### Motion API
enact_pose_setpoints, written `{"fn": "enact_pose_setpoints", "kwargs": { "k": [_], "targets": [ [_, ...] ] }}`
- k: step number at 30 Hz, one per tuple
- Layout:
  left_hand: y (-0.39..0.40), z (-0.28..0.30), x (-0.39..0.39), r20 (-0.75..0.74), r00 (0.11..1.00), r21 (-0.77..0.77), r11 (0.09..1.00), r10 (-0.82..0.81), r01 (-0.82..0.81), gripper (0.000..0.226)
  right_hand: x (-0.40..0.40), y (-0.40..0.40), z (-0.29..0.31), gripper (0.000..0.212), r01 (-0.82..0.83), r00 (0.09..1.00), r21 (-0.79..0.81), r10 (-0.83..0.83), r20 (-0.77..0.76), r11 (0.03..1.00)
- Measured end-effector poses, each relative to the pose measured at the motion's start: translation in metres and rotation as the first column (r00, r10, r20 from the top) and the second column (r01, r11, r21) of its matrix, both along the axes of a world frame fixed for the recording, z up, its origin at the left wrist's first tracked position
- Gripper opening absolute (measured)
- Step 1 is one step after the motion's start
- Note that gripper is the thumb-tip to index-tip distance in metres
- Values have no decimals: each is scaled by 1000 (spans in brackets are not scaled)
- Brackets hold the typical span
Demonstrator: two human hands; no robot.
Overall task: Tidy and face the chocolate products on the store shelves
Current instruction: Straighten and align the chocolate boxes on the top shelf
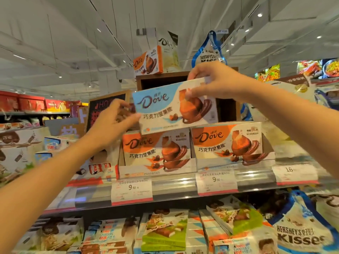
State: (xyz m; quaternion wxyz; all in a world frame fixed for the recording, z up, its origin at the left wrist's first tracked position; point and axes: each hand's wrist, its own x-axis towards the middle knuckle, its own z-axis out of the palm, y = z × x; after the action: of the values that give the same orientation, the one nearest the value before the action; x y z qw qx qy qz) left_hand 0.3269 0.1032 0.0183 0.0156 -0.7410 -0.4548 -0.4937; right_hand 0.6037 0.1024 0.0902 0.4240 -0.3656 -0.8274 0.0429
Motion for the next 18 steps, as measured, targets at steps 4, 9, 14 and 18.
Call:
{"fn": "enact_pose_setpoints", "kwargs": {
  "k": [4, 9, 14, 18],
  "targets": [
    [7, -3, 51, -273, 957, 167, 985, 97, -52, 14, 39, 6, -4, 36, 85, 988, 13, -83, -130, 996],
    [29, -13, 115, -374, 919, 87, 991, 128, -102, 32, 73, 8, -15, 36, 203, 970, 138, -179, -167, 970],
    [36, -18, 144, -362, 932, -95, 993, 24, -63, 44, 99, 9, -21, 34, 298, 945, 231, -252, -209, 926],
    [34, -22, 148, -273, 962, -110, 994, -25, -6, 33, 107, 11, -27, 33, 314, 935, 255, -252, -248, 914]
  ]
}}
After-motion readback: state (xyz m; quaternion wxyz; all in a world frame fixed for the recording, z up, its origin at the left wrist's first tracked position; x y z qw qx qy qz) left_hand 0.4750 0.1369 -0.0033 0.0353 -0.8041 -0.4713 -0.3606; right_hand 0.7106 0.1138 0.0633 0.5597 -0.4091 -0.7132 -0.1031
